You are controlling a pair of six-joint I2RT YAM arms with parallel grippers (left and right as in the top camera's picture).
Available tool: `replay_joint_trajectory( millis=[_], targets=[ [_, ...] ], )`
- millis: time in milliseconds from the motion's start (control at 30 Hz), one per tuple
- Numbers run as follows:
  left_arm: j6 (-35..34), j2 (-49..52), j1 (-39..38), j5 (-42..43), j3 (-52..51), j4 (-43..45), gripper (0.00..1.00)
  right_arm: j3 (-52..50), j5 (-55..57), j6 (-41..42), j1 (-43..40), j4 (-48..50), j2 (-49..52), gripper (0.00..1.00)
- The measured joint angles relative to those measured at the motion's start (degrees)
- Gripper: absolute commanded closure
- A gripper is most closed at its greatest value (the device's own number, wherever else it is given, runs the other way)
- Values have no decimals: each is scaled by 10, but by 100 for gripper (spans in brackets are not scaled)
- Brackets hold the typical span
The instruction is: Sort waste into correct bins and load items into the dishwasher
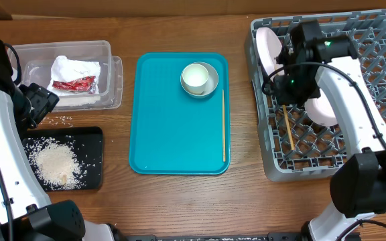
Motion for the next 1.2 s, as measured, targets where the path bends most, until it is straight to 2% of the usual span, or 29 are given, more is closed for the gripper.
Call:
replay_joint_trajectory(
  millis=[33, 100, 667, 733, 800, 833, 867, 1000, 1133, 1200],
  targets=[
    [0, 0, 0, 0, 0, 0, 0, -11, 0, -2, 0, 7, 0, 89],
    [0, 0, 0, 0, 0, 0, 0, -28, -1, -5, -1, 15, 0, 87],
    [0, 0, 0, 0, 0, 0, 0, -39, -43, 2, -1, -5, 1, 85],
    [0, 0, 0, 0, 0, 0, 0, -36, -42, 17, -1, 10, 1, 75],
    [0, 0, 0, 0, 0, 0, 0, -31, -39, 37, -1, 43, 1, 49],
    [0, 0, 0, 0, 0, 0, 0, -28, -38, 46, -1, 66, 1, 22],
    [0, 0, 0, 0, 0, 0, 0, -26, -38, 54, -2, 85, 1, 1],
    [0, 0, 0, 0, 0, 0, 0, -25, -30, 65, -2, 157, 1, 0],
    [0, 0, 0, 0, 0, 0, 0, -25, 3, 79, -3, 178, 1, 1],
    [0, 0, 0, 0, 0, 0, 0, -25, 23, 84, -3, 178, 2, 8]
  ],
)
